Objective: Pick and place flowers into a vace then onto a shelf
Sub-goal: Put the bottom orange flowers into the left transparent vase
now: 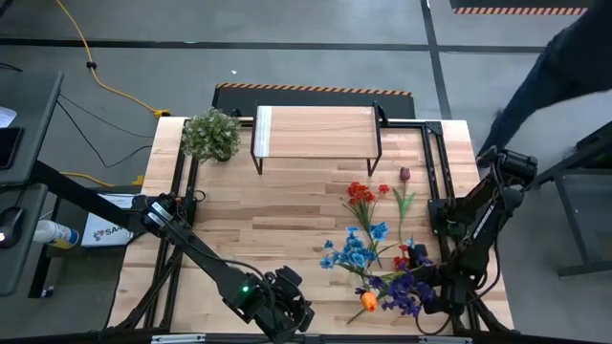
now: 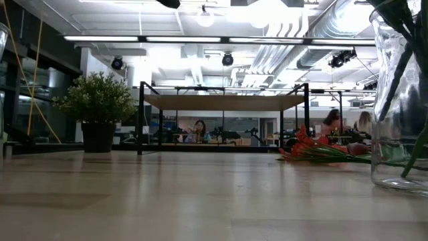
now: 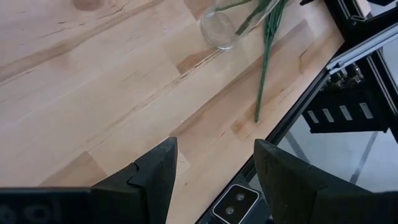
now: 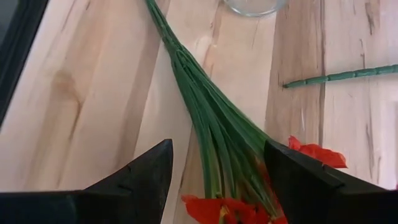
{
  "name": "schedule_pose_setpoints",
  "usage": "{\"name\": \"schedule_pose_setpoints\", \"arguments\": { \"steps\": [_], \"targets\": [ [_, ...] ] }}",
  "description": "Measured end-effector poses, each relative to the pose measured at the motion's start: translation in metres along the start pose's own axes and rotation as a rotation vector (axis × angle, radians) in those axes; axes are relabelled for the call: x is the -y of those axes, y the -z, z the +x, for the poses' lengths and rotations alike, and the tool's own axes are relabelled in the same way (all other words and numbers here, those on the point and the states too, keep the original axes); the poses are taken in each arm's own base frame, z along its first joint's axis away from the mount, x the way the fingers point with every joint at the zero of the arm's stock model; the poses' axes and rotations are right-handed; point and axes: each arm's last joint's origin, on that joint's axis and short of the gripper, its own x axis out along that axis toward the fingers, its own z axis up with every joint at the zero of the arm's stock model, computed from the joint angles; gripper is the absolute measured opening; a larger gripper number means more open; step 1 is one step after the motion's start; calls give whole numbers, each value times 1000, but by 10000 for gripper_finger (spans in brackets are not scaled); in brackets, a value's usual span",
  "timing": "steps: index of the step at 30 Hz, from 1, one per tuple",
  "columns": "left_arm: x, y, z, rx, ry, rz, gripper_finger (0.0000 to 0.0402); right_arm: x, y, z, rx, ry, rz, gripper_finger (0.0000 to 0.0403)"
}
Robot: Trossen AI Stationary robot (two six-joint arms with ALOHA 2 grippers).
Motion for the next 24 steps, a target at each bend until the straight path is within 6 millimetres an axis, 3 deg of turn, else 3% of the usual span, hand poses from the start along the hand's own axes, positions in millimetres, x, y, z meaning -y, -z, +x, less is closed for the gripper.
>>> {"name": "schedule_pose_setpoints", "arguments": {
  "steps": [24],
  "targets": [
    [0,0,0,2,-1,4,246,7,-8,6,-31,-2,-43,243]
  ]
}}
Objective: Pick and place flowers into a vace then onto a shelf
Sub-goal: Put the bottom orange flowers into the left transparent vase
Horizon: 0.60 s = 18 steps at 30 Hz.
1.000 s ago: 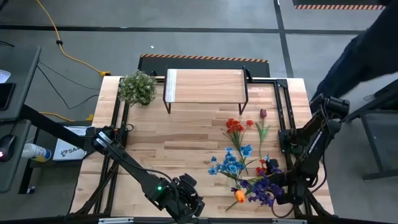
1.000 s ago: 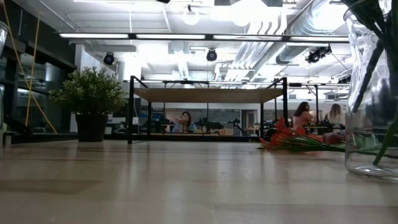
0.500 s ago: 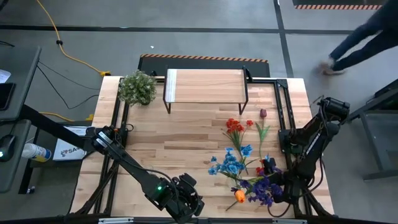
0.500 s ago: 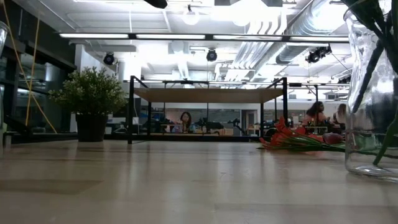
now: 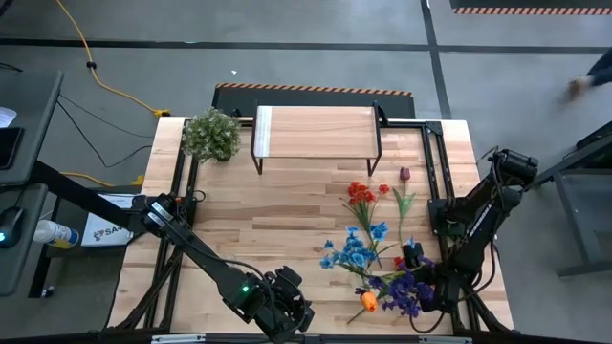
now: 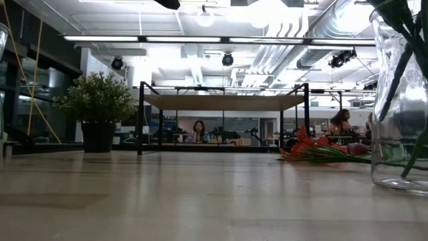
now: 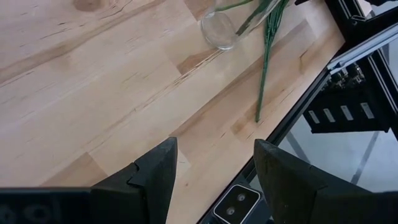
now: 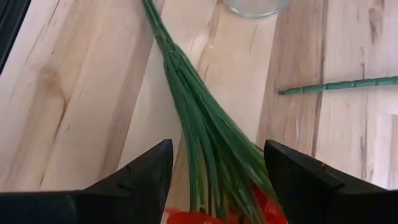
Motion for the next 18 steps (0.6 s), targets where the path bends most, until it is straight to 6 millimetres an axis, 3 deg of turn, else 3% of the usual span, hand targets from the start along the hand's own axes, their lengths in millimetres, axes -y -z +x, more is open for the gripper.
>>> {"name": "schedule_pose_setpoints", "arguments": {
  "steps": [18],
  "targets": [
    [0,0,0,5,0,0,246,10,6,11,-24,-12,16,243]
  ]
}}
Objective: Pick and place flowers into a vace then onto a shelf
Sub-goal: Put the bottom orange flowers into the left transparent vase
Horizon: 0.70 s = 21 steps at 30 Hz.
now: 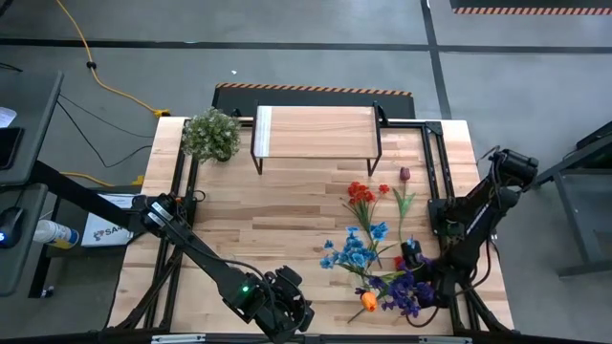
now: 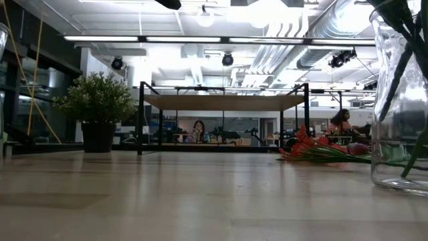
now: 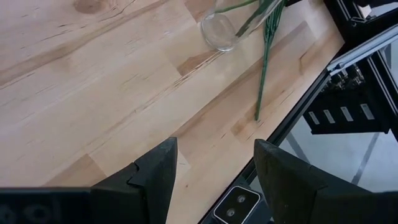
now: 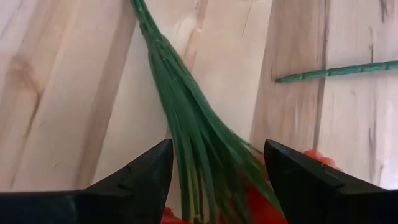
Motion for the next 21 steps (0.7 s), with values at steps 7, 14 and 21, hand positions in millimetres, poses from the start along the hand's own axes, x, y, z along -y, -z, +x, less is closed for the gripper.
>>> {"name": "schedule_pose_setpoints", "arguments": {
  "steps": [7,14,21],
  "targets": [
    [0,0,0,0,0,-3,246,3,0,3,-26,-13,7,242],
    [0,0,0,0,0,-3,246,8,11,10,-60,-65,125,243],
    [0,0,0,-1,0,-4,246,7,12,9,-92,-82,193,220]
  ]
}}
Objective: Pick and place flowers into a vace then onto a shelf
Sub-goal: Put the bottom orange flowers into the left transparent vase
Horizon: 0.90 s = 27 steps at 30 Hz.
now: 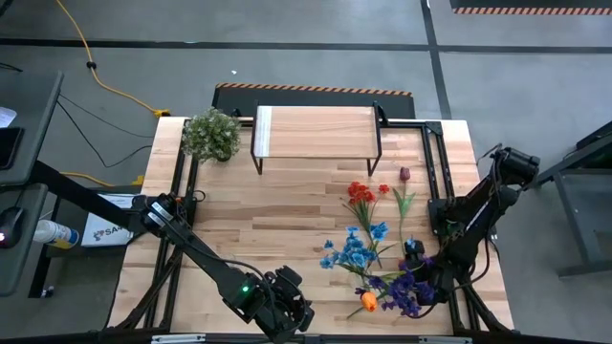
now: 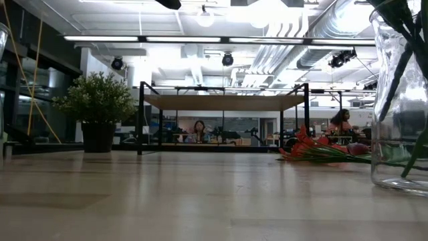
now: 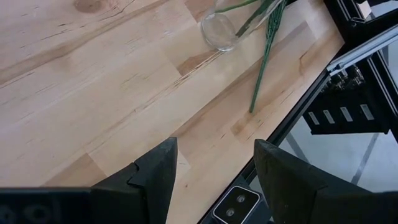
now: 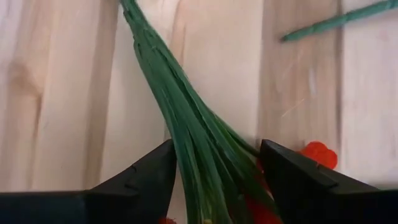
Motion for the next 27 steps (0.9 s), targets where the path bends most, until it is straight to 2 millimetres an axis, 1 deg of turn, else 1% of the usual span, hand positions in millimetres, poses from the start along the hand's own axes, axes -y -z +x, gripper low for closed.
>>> {"name": "schedule_pose_setpoints", "arguments": {
  "steps": [15,19,21,25,27],
  "targets": [
    [0,0,0,0,0,0,246,-1,5,-1,-144,-71,-2,65],
    [0,0,0,-1,0,0,246,2,7,-5,-182,-77,-10,18],
    [0,0,0,-1,-1,0,246,3,7,-9,-183,-81,-25,9],
    [0,0,0,-1,-1,1,246,8,9,-15,-204,-53,-14,18],
    [0,0,0,-1,-1,1,246,10,10,-16,-213,-41,-14,16]
  ]
}}
